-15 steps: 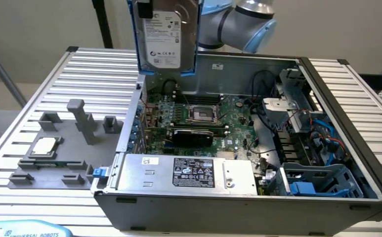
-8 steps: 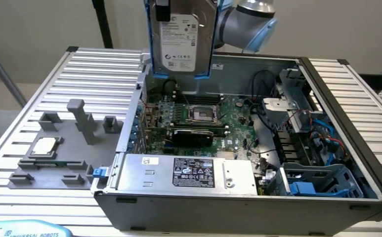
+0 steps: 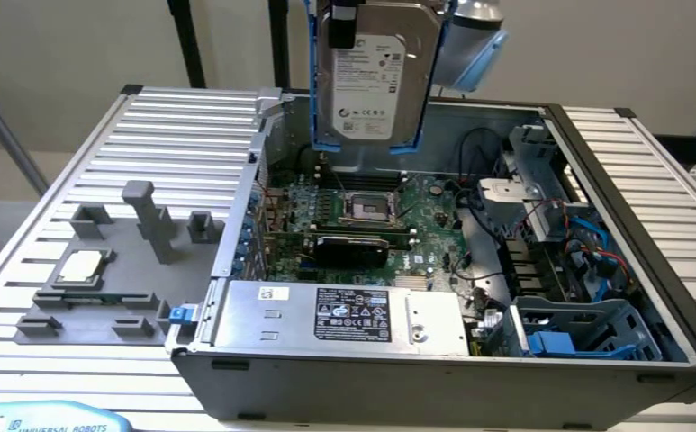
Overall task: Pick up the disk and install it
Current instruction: 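Pick up the disk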
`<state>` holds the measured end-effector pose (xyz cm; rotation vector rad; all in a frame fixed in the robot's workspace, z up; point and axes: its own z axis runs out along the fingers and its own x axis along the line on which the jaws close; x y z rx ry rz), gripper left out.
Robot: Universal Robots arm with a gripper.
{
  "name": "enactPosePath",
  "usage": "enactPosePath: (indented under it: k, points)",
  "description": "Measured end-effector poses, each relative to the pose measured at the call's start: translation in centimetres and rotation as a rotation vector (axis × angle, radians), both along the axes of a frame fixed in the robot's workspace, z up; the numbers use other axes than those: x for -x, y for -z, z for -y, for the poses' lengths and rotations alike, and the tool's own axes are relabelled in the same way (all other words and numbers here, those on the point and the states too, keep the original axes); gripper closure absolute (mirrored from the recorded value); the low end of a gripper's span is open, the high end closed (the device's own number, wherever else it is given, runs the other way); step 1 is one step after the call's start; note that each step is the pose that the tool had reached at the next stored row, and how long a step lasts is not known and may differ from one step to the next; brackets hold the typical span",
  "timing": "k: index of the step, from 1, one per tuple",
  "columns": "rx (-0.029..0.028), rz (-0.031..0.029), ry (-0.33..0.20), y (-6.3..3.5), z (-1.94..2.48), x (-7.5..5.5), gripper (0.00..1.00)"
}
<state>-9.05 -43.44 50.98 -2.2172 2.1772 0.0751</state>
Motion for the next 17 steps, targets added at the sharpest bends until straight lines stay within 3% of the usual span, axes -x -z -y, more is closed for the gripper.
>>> enactPosePath:
  k: [17]
  points:
    - [-0.0002, 0.0001, 0.000, 0.00, 3.73, -6.8, 0.67]
